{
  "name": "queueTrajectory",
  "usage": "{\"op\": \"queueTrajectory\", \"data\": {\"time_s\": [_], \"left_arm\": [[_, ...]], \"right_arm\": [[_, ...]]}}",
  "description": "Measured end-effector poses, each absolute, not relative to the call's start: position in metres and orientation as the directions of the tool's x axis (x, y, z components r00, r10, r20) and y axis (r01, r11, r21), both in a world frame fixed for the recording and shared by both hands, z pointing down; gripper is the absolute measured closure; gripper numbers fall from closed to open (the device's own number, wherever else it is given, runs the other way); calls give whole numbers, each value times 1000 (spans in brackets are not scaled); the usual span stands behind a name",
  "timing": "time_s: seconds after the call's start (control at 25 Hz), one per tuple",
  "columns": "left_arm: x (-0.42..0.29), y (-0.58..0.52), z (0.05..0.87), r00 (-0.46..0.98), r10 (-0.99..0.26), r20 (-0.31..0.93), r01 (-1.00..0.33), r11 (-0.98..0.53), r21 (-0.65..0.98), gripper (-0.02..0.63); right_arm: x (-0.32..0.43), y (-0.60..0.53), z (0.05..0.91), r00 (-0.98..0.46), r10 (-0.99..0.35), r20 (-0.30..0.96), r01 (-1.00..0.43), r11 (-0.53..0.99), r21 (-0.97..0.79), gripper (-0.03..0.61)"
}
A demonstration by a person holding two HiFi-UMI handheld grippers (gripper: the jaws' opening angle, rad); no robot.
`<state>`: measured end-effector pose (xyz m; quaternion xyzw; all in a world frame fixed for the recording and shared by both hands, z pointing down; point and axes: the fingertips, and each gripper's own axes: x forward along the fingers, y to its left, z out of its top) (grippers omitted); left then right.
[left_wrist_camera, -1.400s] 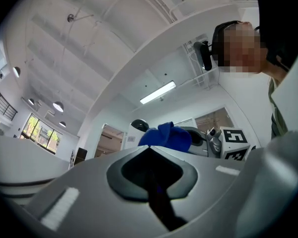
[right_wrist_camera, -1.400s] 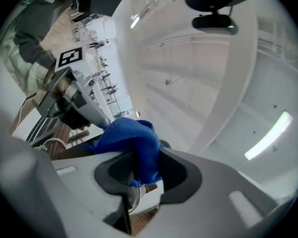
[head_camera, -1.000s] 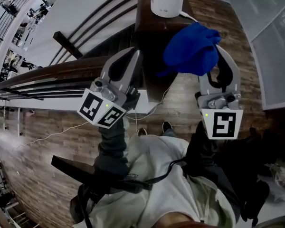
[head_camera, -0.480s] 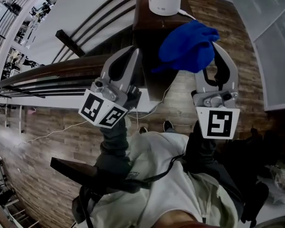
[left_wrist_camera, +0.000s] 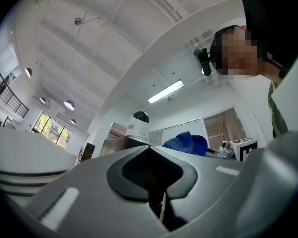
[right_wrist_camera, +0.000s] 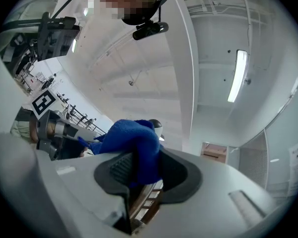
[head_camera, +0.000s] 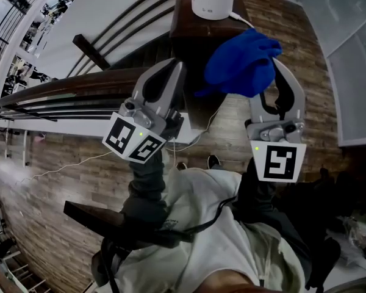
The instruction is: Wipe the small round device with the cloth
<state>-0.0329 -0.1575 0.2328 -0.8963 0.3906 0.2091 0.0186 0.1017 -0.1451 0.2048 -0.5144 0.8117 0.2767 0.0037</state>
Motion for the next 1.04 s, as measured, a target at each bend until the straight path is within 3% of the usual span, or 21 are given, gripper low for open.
{"op": "queueTrajectory", "data": {"time_s": [1.04], "left_arm": [[-32,-160,240,618,-688,-379,-697,-703,140,612]], "right_arm": [[101,-144,211,-463,-840,-284,-839,311,447,460]]}}
